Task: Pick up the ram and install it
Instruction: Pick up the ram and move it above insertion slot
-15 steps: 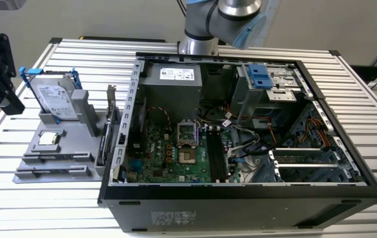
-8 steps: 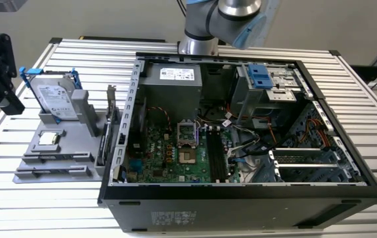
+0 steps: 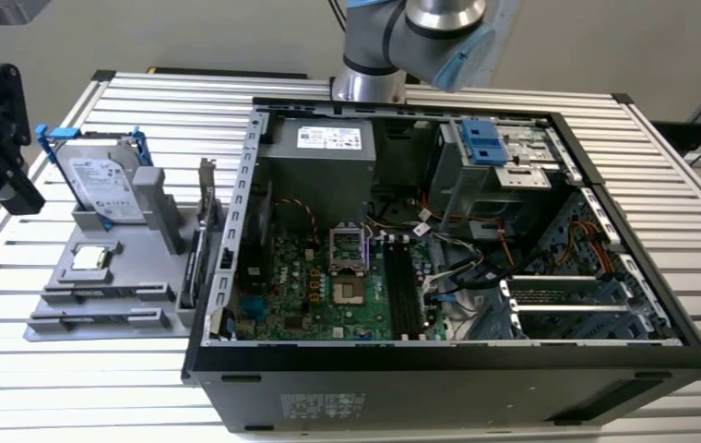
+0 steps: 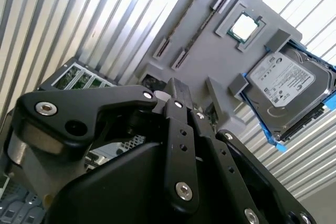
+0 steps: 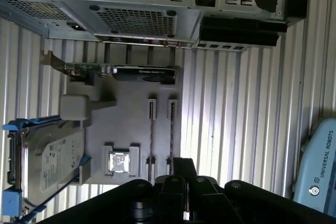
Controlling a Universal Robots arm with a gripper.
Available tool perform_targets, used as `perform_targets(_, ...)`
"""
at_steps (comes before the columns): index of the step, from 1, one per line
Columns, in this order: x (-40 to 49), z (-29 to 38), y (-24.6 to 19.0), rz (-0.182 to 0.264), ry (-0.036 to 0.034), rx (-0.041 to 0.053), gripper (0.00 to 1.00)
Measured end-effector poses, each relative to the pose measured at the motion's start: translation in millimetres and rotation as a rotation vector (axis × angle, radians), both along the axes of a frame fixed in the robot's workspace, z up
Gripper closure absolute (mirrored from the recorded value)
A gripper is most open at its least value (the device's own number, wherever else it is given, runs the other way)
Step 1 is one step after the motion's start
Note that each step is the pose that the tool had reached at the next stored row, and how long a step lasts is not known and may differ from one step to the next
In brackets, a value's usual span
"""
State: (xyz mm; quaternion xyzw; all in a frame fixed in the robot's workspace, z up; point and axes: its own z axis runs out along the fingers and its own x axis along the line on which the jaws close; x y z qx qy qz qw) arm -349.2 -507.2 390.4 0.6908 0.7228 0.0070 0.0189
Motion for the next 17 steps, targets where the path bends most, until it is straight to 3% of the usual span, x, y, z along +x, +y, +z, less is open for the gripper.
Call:
perform_targets(6, -0.1, -3.0, 0.0, -0.004, 0.0223, -0.0021, 1.0)
perform_targets(17, -2.7, -13.4, 0.0, -0.009, 0.0252, -0.0045, 1.0)
